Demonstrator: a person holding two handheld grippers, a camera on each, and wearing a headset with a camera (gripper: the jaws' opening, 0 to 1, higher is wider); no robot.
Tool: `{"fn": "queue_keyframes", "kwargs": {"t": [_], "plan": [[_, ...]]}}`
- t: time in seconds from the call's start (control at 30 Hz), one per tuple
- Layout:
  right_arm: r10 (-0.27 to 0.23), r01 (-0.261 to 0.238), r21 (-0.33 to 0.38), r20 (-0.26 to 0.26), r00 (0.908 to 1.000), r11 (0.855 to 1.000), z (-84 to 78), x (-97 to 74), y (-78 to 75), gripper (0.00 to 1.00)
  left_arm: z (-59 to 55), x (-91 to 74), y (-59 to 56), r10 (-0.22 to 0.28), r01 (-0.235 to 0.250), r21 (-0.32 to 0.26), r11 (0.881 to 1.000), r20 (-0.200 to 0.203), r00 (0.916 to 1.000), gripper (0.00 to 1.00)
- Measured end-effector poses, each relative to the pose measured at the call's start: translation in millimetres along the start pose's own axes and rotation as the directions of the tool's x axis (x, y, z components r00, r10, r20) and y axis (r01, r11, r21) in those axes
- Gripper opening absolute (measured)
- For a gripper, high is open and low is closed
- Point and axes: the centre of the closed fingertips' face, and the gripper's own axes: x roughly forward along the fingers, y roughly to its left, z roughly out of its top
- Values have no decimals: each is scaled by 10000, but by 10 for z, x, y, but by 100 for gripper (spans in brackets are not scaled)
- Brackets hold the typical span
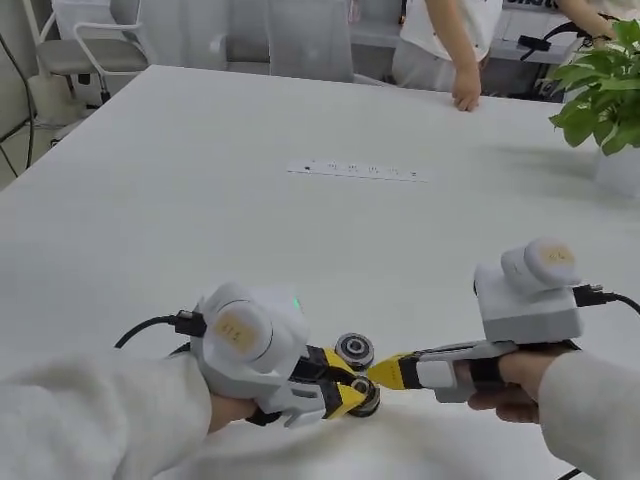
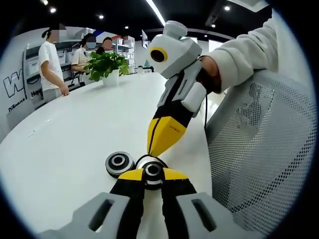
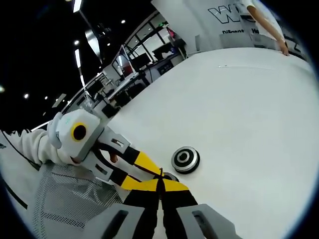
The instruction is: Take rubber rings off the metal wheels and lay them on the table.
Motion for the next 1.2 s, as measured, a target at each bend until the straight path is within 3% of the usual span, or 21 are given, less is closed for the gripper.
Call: {"fn": "queue_keyframes", "kwargs": {"t": [0.13,0.27,0.4,0.5,0.57,0.83,1.0,1.2], "plan": [[-168,172,80,-388,9991,9998,-106,25,-65,0,0,-4,3,40,-40,-68,10000,35,10000,7],[-102,102,-11,-296,9995,9999,-72,23,-26,0,5,-9,-6,70,-70,-48,10000,-10,10000,7],[-90,89,-22,-292,9995,10000,-72,19,-21,0,-8,-34,3,-34,33,-12,10000,-334,9994,7],[-79,80,40,-219,9997,10000,-56,14,-20,0,-19,-63,2,-185,160,-507,9986,-497,9986,10],[-55,55,41,-166,9998,10000,-42,9,-10,0,-17,-77,-1,-212,190,-433,9989,-515,9984,12],[-11,11,101,24,10000,9999,-2,-14,39,0,149,-159,29,-251,253,-655,9975,37,9997,22],[-6,4,145,124,9999,9999,17,-15,31,0,199,-180,-7,-431,432,-440,9981,45,9991,25],[23,-28,191,299,9995,9998,61,-36,58,0,268,-212,-46,-547,547,17,9985,87,9985,44]]}}
